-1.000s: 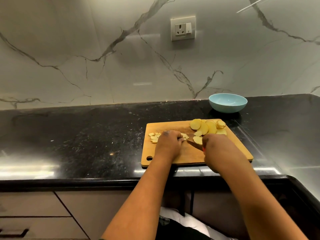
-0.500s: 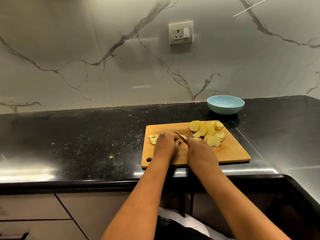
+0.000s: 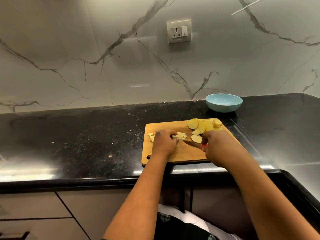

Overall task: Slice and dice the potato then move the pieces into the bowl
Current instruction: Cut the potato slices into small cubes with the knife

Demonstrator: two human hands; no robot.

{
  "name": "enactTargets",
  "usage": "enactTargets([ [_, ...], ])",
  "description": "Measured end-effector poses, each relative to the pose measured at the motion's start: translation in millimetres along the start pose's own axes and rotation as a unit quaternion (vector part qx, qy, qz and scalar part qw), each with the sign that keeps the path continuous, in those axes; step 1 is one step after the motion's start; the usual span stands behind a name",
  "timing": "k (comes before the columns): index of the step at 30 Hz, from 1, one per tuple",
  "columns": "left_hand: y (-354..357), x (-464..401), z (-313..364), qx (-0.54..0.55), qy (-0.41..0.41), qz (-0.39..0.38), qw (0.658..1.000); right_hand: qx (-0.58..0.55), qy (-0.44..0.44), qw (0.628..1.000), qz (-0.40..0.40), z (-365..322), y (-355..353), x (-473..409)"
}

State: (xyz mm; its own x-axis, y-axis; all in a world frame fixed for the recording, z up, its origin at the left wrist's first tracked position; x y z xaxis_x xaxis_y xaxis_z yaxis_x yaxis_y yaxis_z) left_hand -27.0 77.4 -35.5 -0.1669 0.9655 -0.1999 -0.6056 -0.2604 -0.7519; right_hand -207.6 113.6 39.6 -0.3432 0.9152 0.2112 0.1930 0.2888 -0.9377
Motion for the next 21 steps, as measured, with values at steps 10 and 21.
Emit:
enactTargets([
  [10, 1.4, -0.5, -2.2, 0.003, -0.015, 0.029, 0.999, -0.090, -0.073, 0.985, 0.128, -18.9, 51.1, -21.2],
  [21, 2.0, -1.4, -0.9, -0.029, 0.013, 0.039, 0.999, 0.009, -0.062, 0.994, 0.087, -44.7, 43.3, -28.3],
])
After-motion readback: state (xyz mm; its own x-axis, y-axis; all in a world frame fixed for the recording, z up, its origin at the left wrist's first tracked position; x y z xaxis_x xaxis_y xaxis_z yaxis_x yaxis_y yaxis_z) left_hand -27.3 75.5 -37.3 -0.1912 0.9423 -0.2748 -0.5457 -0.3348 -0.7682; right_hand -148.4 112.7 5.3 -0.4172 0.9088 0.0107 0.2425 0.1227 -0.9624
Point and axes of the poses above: each hand's wrist, its own x-axis away from the middle knuckle, its own y-axis out of the palm, z = x × y, the point moved 1 cm from there along -x, towards the middle knuckle, and after that the axes turned 14 degrees about -z, right-handed, at the moved point
